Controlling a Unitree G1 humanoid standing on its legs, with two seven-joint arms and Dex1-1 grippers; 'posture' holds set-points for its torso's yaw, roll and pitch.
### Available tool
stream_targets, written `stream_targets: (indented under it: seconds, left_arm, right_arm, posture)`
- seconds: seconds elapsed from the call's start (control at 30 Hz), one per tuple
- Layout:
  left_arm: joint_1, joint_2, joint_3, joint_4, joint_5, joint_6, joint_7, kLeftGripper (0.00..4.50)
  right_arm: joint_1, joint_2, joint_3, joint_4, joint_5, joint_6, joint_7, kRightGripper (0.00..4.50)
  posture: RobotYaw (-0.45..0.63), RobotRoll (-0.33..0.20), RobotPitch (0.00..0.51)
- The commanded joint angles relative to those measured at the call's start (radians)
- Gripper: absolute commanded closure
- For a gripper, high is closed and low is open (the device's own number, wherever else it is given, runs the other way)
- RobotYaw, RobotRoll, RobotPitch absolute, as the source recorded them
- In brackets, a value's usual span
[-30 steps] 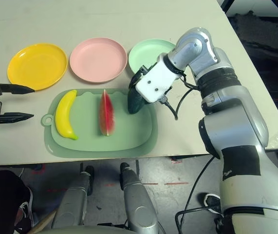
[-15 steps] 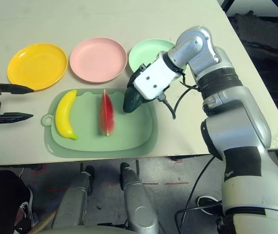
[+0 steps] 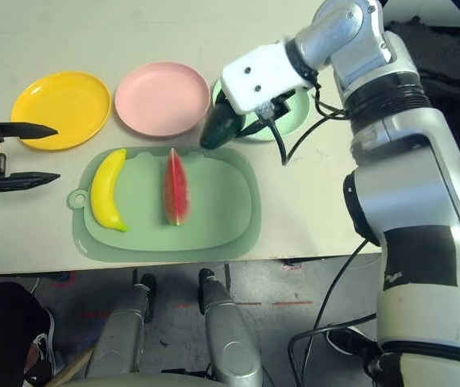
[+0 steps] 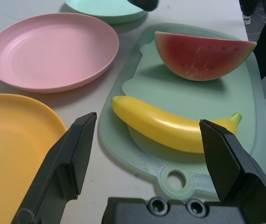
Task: Place the fruits into color-matched plates.
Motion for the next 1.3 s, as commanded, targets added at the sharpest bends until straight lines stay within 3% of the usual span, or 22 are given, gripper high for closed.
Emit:
stream_targets:
  seconds: [0.03,0.33,0.57,0.7,0.9,1.13,1.3]
  left_arm:
    - [0.018,0.008,0.009,0.013,0.023,-0.018,-0.010,0.00]
    - [0.045,0.024,0.025,0.000,0.023,-0.015,-0.024,0.00]
    - [0.050,0.022,0.023,0.016,0.029,-0.030,-0.033,0.00]
    - [0.046,0.021,0.020,0.034,0.034,-0.045,-0.039,0.00]
    - [0.044,0.024,0.018,0.041,0.038,-0.053,-0.039,0.00]
    - [0.052,0.049,-0.006,0.051,0.016,-0.067,-0.040,0.00]
    - [0.038,0.045,-0.022,0.061,0.017,-0.070,-0.040,0.00]
  right_arm:
    - [-0.022,0.007,0.013,0.066,-0.123,0.017,-0.123,1.31]
    - [-0.019,0.015,0.025,0.130,-0.326,0.095,-0.348,1.31]
    - [-0.016,0.024,-0.003,0.134,-0.360,0.099,-0.350,1.31]
    - [-0.017,0.027,-0.021,0.132,-0.350,0.090,-0.333,0.06]
    - [-0.043,0.024,-0.045,0.119,-0.346,0.050,-0.289,0.02]
    - [-0.060,0.094,-0.152,0.013,-0.136,-0.139,0.032,0.02]
    - [-0.014,0.111,-0.158,-0.104,-0.039,-0.187,0.189,0.02]
  posture:
    - [-0.06,0.000,0.375]
    - [-0.05,0.000,0.378]
    - [-0.05,0.000,0.377]
    - [-0.06,0.000,0.377]
    - [-0.05,0.000,0.374]
    - [-0.05,0.000,0.375]
    - [-0.06,0.000,0.373]
